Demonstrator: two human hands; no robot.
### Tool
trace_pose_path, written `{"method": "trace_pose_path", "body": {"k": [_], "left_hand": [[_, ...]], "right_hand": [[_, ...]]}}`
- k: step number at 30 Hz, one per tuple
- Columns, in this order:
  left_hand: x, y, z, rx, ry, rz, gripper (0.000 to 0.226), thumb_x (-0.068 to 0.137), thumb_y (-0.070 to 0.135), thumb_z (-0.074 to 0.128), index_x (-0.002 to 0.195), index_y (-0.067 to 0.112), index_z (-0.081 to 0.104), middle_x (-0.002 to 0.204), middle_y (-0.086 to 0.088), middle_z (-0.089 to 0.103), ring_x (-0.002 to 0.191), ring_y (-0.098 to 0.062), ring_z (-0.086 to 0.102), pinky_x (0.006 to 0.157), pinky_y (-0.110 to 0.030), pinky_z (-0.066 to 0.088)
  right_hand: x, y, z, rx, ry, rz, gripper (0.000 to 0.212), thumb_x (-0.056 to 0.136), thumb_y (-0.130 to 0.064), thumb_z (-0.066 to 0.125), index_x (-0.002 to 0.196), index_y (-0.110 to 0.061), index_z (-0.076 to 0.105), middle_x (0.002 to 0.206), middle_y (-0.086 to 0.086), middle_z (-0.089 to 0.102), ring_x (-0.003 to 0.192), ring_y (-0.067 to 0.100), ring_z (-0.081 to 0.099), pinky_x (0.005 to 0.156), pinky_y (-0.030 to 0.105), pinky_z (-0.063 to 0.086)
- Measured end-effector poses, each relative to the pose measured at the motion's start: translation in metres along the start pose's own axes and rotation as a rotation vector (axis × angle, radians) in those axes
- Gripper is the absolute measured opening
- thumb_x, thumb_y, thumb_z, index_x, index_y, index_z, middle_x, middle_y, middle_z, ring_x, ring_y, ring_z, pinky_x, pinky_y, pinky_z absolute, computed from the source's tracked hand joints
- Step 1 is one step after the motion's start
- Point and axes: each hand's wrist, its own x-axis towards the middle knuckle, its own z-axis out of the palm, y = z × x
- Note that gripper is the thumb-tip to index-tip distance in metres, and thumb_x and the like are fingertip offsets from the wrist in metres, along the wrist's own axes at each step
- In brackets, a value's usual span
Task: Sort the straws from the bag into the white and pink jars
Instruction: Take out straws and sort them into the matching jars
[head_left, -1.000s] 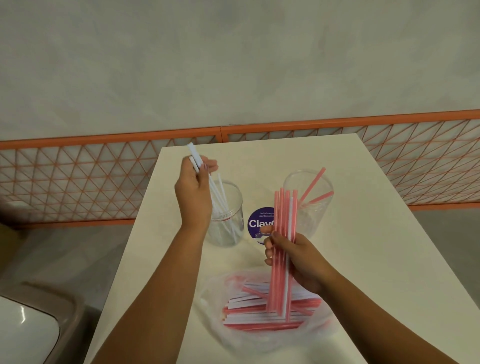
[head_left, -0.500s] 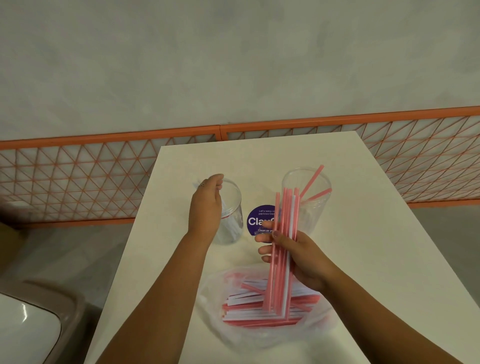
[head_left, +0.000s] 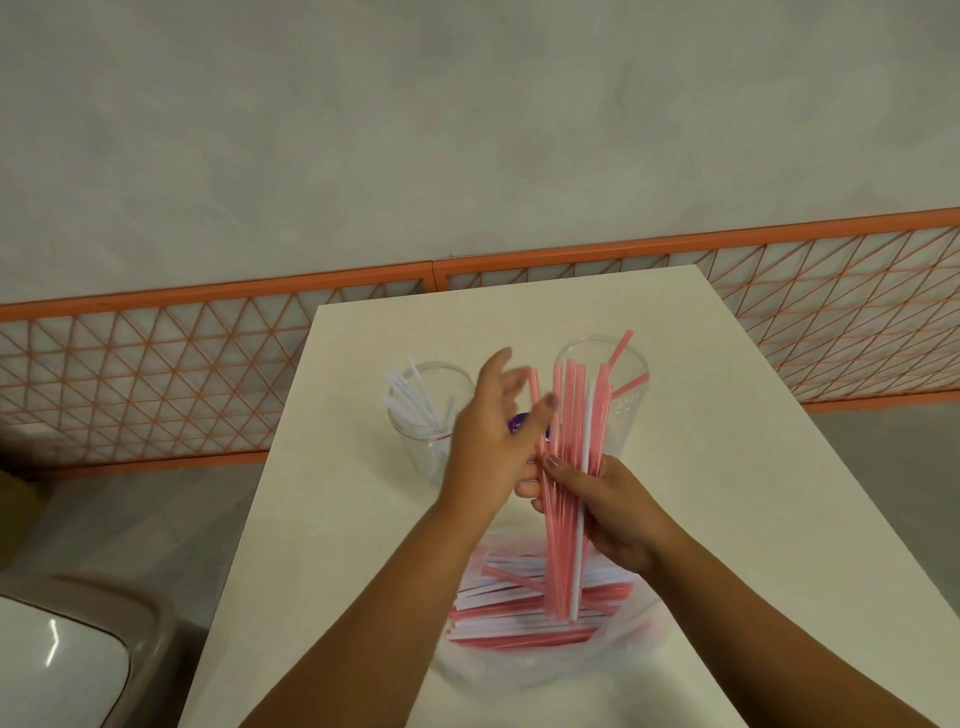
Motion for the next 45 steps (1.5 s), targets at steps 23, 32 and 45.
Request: {"method": "trace_pose_path", "body": {"k": [23,32,45], "left_hand": [[-0.005,-0.005,0.024,-0.167,-0.254,-0.273,0.007,0.088,0.024,0.062,0.082,0.022,0.064,0.07,0.003,0.065,0.055,-0.006,0.065,0.046,-0.022,0.052],[0.002,-0.012,0.047,-0.196,-0.191,-0.305,0.01,0.091,0.02,0.057,0.088,0.021,0.067,0.086,-0.005,0.071,0.081,-0.021,0.069,0.066,-0.033,0.059],[0.073,0.024,0.043,-0.498,-0.043,-0.22,0.027,0.098,0.013,0.041,0.084,0.007,0.064,0.079,-0.003,0.075,0.078,-0.021,0.072,0.072,-0.027,0.058]], "right_hand": [[-0.018,-0.015,-0.014,-0.095,0.028,0.076,0.021,0.093,-0.019,0.05,0.104,-0.01,0.064,0.087,0.008,0.075,0.084,0.023,0.072,0.071,0.027,0.059],[-0.012,-0.01,-0.026,-0.077,0.125,0.056,0.017,0.091,-0.016,0.055,0.103,-0.008,0.065,0.081,0.006,0.075,0.077,0.021,0.073,0.066,0.025,0.058],[-0.009,-0.014,-0.047,-0.069,0.138,-0.032,0.015,0.091,-0.003,0.053,0.096,-0.003,0.067,0.086,0.013,0.073,0.08,0.022,0.071,0.067,0.023,0.057]]}}
